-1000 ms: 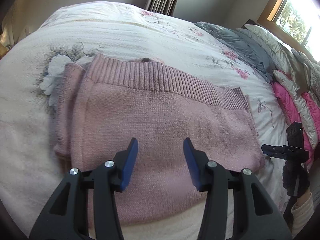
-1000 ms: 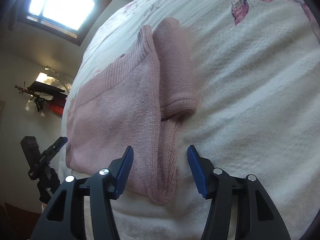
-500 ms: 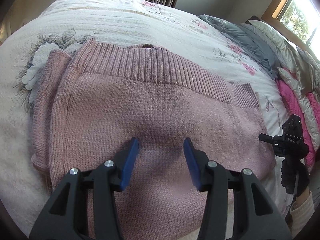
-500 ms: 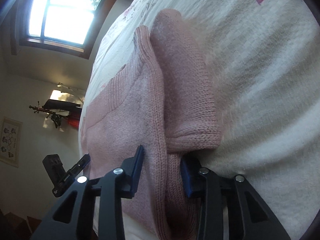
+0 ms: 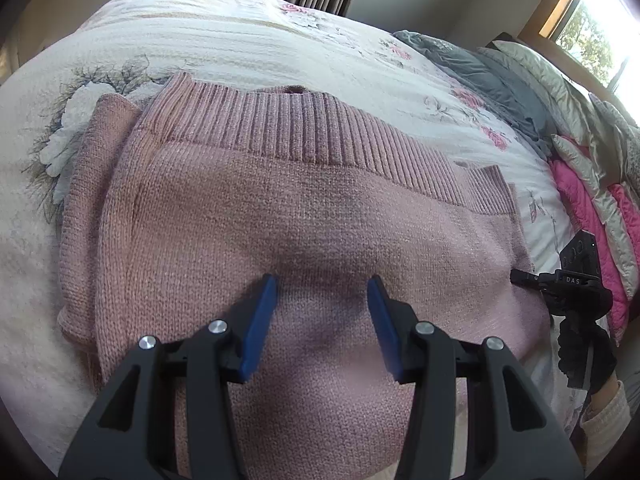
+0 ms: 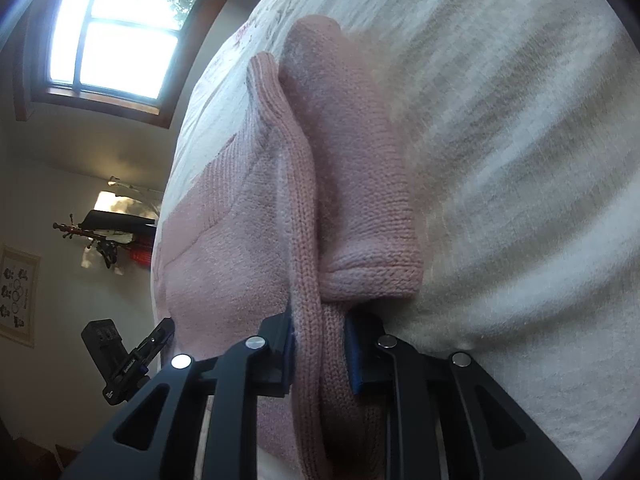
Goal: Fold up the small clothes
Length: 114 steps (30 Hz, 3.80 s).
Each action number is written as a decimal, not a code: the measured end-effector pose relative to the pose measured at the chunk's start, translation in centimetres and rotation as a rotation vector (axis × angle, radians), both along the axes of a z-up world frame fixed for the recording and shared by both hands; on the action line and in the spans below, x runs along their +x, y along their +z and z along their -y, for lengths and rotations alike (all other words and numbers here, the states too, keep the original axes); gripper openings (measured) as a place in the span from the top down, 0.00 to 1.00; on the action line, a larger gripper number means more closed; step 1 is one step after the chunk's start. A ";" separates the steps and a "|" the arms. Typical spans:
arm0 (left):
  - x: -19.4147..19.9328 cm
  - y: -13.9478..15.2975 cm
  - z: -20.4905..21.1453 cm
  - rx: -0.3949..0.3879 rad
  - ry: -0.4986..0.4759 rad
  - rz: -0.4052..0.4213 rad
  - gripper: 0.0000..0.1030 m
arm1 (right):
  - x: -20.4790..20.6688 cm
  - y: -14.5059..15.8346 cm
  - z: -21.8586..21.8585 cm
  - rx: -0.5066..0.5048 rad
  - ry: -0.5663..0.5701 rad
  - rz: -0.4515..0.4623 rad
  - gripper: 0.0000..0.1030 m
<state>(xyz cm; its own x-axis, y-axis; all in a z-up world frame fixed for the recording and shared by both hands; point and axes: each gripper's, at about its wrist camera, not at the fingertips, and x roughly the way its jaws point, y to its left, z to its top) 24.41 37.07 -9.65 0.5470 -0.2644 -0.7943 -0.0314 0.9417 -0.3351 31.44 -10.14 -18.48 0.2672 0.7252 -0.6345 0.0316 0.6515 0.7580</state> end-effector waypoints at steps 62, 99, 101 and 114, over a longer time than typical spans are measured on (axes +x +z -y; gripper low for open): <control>3.7 -0.7 -2.8 -0.518 0.035 -0.072 0.42 | -8.1 7.7 -14.0 -0.202 0.365 0.212 0.32; -3.7 4.4 -11.8 -0.536 0.139 0.073 0.90 | -9.0 6.5 -18.8 -0.160 0.407 0.246 0.32; -2.6 2.7 -9.8 -0.522 0.096 0.012 0.72 | -9.0 6.5 -19.1 -0.168 0.410 0.241 0.32; 2.1 -1.9 -5.9 -0.532 0.051 -0.101 0.48 | -8.6 4.9 -17.5 -0.173 0.402 0.220 0.32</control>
<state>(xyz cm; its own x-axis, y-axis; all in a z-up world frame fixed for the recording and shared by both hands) 26.56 42.97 -11.57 0.4975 -0.6198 -0.6070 -0.1289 0.6391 -0.7582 22.85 7.37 -13.56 0.1287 0.6871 -0.7151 -0.3974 0.6964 0.5976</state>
